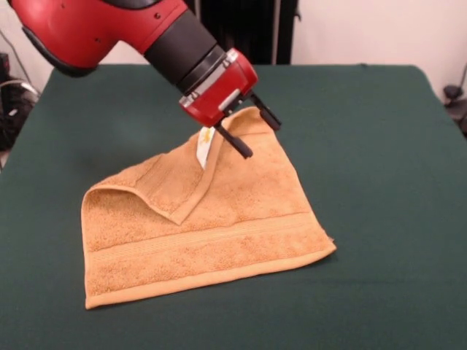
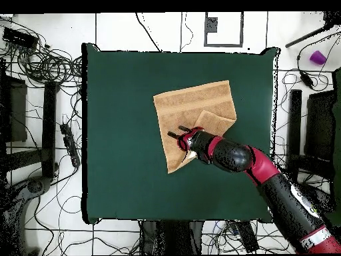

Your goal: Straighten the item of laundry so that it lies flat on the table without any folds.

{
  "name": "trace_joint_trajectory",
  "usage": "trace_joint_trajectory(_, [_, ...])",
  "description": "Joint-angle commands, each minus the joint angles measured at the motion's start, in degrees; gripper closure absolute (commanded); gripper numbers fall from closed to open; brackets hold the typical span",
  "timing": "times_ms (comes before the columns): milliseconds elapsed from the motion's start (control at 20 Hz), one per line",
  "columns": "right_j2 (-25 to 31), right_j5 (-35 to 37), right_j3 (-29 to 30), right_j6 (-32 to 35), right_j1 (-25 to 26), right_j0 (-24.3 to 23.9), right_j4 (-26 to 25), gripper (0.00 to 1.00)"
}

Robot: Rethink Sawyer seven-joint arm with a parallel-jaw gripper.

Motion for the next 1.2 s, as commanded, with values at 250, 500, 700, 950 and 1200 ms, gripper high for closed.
trace_joint_trajectory(250, [-6.87,-0.22,-0.38,0.06,7.05,0.68,-2.08,0.00])
trace_joint_trajectory(500, [-6.84,1.60,-1.45,-2.13,7.73,0.00,-2.30,0.00])
trace_joint_trajectory(700, [-6.60,3.77,-1.02,-2.53,6.25,-0.52,-1.83,0.00])
trace_joint_trajectory(950, [-6.45,5.55,-0.37,-2.50,4.38,-0.72,-1.24,0.00])
trace_joint_trajectory(1200, [-6.45,8.40,-0.52,-3.92,2.80,-1.49,-0.88,0.00])
